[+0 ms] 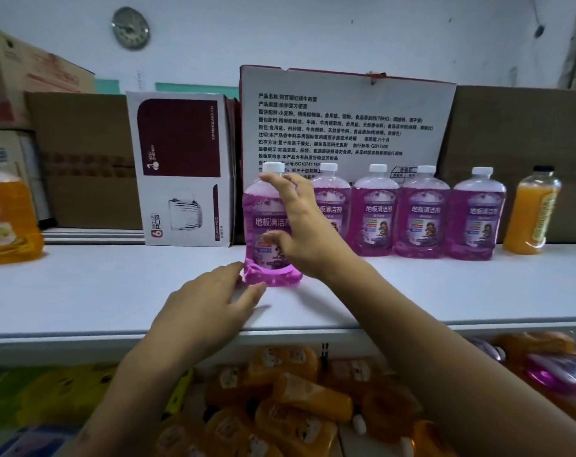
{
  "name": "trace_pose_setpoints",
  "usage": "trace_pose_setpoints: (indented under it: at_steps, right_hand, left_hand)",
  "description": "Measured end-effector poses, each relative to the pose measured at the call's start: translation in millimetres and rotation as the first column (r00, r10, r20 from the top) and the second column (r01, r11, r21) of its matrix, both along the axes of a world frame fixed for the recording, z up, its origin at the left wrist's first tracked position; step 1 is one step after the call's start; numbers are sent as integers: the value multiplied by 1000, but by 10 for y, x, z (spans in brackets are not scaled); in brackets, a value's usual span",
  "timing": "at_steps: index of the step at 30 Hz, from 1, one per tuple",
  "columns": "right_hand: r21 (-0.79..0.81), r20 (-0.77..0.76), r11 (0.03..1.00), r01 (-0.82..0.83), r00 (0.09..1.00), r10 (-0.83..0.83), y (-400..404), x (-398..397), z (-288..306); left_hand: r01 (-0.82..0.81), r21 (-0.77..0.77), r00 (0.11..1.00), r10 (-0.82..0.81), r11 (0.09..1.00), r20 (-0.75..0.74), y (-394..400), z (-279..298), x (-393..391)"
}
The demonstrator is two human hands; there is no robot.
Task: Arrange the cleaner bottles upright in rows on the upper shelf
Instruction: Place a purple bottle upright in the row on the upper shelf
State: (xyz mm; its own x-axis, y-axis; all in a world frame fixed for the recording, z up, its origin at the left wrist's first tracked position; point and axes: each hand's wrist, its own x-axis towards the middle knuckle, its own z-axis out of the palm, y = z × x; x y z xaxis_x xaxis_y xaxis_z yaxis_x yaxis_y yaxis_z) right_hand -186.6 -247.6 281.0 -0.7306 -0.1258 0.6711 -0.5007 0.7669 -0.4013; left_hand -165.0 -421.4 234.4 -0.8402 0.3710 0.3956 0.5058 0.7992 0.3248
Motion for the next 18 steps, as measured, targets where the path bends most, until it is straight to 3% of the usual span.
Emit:
trace_pose_setpoints:
  at_steps: [11,14,18]
  right_hand:
    - [-34,101,999,39,994,-35,-30,-97,60]
    - [2,134,999,51,990,-51,-7,16,59]
    - [-79,91,996,43,995,-35,56,430,-48]
  left_hand:
    - [-17,-73,1000,17,997,-6,1,-28,13]
    - [13,-41,1000,-13,999,-6,-27,-28,14]
    - [95,38,994,-93,995,-51,-29,-28,25]
